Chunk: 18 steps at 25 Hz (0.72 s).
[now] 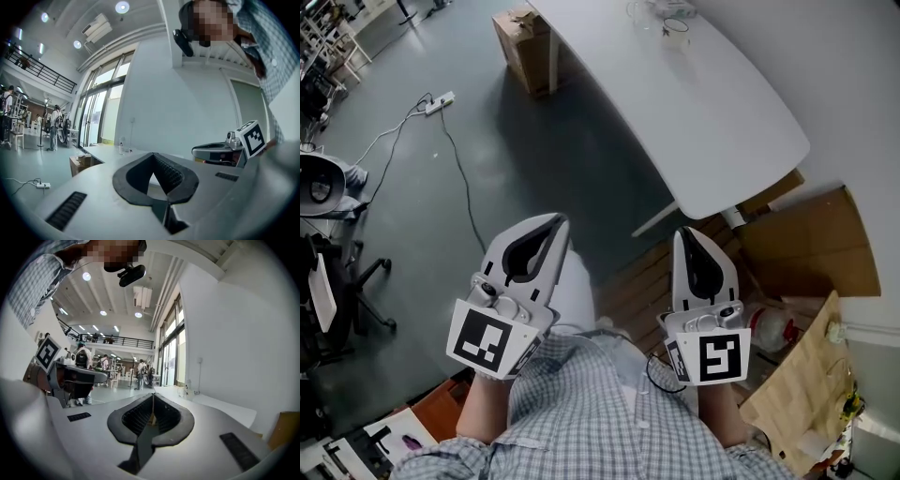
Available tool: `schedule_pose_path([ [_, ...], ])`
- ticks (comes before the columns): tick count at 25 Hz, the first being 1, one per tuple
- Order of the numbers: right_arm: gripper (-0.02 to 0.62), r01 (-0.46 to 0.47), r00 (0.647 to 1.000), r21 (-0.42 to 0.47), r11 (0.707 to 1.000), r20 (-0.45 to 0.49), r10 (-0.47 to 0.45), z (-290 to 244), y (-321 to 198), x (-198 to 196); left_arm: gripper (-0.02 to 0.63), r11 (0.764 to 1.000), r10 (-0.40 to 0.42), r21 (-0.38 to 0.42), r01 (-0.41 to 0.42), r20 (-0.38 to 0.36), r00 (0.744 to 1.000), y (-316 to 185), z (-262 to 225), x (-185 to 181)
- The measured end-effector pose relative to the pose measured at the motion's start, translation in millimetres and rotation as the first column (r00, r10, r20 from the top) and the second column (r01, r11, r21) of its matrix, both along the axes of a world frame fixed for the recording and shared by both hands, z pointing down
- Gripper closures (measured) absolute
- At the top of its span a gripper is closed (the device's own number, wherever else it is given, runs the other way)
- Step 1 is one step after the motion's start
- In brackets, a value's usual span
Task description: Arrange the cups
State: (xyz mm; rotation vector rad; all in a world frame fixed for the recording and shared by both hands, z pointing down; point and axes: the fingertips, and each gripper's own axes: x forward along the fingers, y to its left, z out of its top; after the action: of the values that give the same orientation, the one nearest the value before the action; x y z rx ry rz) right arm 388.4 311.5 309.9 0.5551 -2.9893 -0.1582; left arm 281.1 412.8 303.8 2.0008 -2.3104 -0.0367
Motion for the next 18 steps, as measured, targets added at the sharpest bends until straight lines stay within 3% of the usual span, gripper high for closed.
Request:
schedule_pose_path([
  [8, 0.571, -0.009, 1.0, -0.033, 0.999, 0.0, 0.009, -0.1, -56.2, -79.3, 0.598, 1.0, 0.003, -0.031, -0.003, -0.003, 1.0, -53.9, 0.9, -79.6],
  [12, 0.571, -0.008, 1.0, -0.066, 0.998, -0.004, 0.008, -9.8, -82.0, -137.2, 0.598, 1.0, 0.014, -0.001, -0.014, 0.018, 1.0, -81.4, -21.9, -135.0],
  [18, 0.571, -0.056, 0.997, -0.007, 0.998, -0.044, 0.056, -44.6, -111.8, -217.9, 0.598, 0.997, 0.026, -0.076, -0.028, -0.029, 0.999, -103.4, -41.4, -220.3],
])
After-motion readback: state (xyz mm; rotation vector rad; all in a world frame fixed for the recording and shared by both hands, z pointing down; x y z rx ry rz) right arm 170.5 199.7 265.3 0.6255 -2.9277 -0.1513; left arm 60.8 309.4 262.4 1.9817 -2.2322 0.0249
